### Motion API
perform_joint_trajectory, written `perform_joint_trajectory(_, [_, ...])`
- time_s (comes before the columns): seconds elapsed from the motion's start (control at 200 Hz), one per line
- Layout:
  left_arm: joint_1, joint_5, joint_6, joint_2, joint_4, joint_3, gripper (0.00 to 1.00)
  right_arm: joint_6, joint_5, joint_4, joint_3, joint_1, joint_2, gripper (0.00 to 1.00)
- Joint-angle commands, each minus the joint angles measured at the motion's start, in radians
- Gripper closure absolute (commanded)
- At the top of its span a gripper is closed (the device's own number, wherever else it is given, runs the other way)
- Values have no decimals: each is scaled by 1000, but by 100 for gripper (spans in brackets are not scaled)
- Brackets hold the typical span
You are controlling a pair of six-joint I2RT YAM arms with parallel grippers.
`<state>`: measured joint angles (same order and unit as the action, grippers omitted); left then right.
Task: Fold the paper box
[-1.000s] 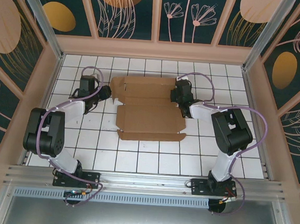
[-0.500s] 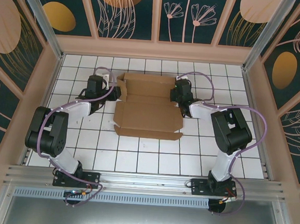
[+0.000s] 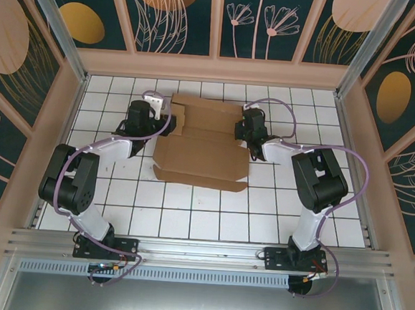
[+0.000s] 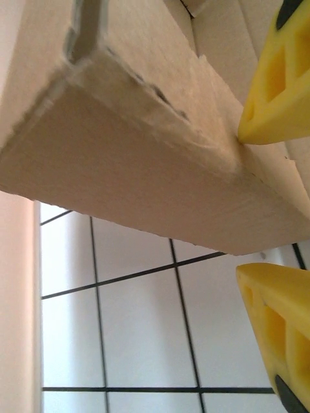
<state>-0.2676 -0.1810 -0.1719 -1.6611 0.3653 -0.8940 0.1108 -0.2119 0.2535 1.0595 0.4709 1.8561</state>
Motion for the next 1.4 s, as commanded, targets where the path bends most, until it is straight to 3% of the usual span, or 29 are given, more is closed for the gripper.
perform_joint_trajectory(0.0, [2,15,85,-26,102,-10,49,-19,87,-104,1,8,45,100])
perform_joint_trajectory(0.215, [3,-20,155,-46,96,-24,48,-21,103,-114,8,9,55,100])
perform_joint_trajectory(0.45, [3,-81,142,-112,64,-65,41,-25,106,-128,13,11,60,100])
perform_joint_trajectory(0.691, [2,-98,128,-155,7,-119,45,-26,104,-133,17,11,63,100])
perform_joint_trajectory(1.056, [0,66,60,-157,-46,-136,77,-10,67,-136,11,16,48,100])
perform_joint_trajectory(1.291, [-40,252,29,-123,-18,-86,100,46,-18,-145,12,43,31,100])
perform_joint_trajectory(1.396, [-62,332,7,-121,-16,-87,100,112,-100,-156,16,62,18,100])
